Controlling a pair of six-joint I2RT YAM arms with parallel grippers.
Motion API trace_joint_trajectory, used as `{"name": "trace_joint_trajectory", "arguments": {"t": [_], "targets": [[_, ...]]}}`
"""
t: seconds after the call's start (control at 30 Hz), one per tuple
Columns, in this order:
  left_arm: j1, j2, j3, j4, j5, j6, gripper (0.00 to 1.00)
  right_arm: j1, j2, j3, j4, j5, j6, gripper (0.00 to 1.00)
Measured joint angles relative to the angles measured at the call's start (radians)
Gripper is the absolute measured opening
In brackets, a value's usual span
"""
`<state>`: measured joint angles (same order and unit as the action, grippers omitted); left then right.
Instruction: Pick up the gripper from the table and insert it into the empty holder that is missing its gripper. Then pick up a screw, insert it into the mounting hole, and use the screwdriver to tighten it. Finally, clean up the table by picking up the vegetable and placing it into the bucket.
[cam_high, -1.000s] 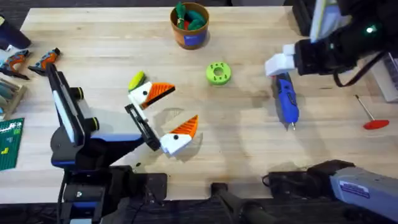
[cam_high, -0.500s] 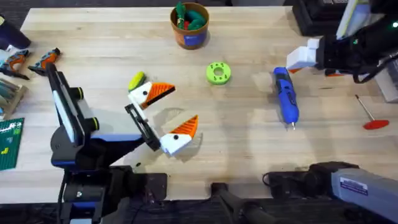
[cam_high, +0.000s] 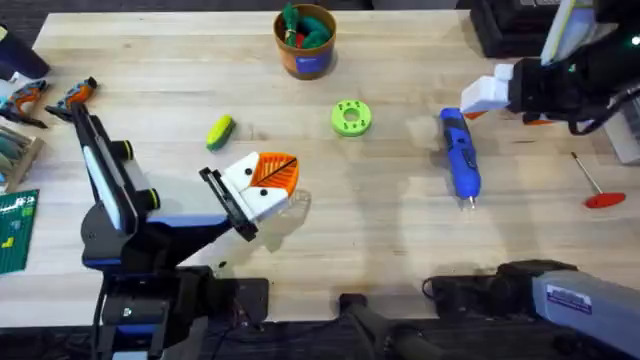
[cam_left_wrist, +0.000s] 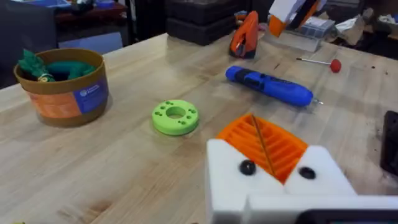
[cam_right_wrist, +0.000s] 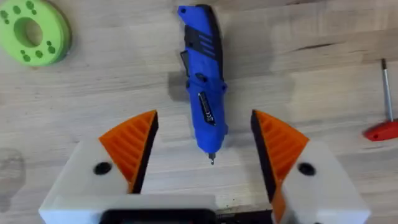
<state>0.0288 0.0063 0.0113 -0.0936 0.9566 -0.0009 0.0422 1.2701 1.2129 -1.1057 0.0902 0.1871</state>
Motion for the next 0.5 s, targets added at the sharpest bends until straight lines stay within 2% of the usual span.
{"name": "trace_joint_trajectory", "arguments": {"t": [0.3, 0.5], "targets": [[0.0, 0.0, 0.0, 0.0, -0.003, 0.0, 0.006, -0.033, 0.073, -0.015, 0.054, -0.001, -0.01, 0.889], [0.0, 0.0, 0.0, 0.0, -0.004, 0.0, 0.005, -0.037, 0.092, -0.141, 0.201, -0.03, -0.05, 0.907]]}}
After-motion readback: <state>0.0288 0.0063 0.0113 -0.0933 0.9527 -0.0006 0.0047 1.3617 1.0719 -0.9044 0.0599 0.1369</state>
